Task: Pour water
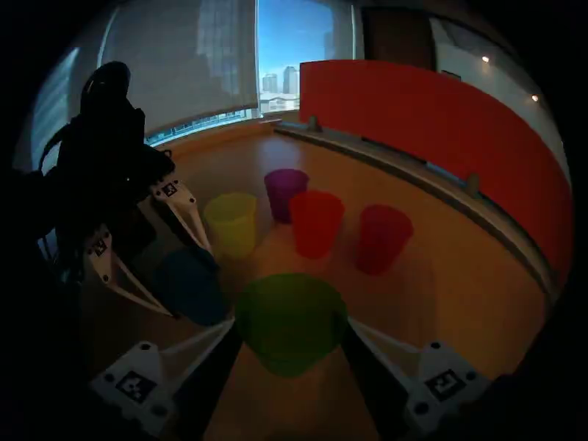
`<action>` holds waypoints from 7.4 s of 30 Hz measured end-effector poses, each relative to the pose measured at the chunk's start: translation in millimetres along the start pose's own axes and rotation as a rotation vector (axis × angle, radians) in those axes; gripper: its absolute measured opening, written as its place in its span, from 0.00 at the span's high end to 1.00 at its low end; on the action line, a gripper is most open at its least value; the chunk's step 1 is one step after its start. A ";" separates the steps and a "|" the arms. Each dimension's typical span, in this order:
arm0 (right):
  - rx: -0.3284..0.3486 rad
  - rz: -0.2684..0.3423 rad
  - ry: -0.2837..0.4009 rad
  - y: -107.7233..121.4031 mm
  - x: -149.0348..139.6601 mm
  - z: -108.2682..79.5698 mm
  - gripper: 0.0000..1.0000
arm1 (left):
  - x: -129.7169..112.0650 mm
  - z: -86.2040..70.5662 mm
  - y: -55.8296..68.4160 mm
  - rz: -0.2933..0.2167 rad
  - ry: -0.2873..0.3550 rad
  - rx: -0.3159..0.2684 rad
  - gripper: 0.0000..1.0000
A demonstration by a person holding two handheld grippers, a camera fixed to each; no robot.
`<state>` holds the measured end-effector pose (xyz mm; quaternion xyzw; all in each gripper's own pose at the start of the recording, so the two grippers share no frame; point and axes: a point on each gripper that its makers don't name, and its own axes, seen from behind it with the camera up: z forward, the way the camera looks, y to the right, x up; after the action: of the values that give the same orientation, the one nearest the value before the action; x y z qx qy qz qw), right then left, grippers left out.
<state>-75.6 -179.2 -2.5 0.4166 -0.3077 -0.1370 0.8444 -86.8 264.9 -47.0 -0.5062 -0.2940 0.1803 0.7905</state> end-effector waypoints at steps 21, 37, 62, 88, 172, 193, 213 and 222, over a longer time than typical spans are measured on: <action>0.018 0.008 -0.048 -9.6 -24.9 7.5 0.09 | -6.8 -2.6 1.6 -0.015 -0.010 -0.010 0.14; -0.006 0.008 -0.070 -9.6 -38.9 -2.4 0.00 | -11.4 -5.9 1.0 -0.016 -0.017 -0.003 0.04; -0.066 0.034 -0.044 -21.2 -58.3 -56.2 0.00 | -39.4 -70.6 -4.3 -0.098 0.028 0.132 0.02; -0.263 0.117 0.098 5.5 -58.6 -114.8 0.00 | -50.5 -145.7 -36.2 -0.219 0.200 0.419 0.02; -0.937 0.289 0.535 91.5 19.3 -202.9 0.01 | -63.0 -233.8 -150.5 -0.353 0.647 1.113 0.02; -0.952 0.287 0.531 93.9 18.4 -207.6 0.01 | -70.5 -222.9 -154.2 -0.387 0.636 1.081 0.02; -0.968 0.273 0.556 97.9 16.6 -216.3 0.01 | -71.1 -221.4 -153.1 -0.384 0.635 1.077 0.02; -0.984 0.211 0.620 96.2 21.1 -223.6 0.01 | -70.8 -221.6 -153.4 -0.384 0.635 1.077 0.02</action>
<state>80.0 8.2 -21.8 -0.0363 0.0135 -0.0507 0.9980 0.9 5.0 2.3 -0.0065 0.0000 0.0000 1.0000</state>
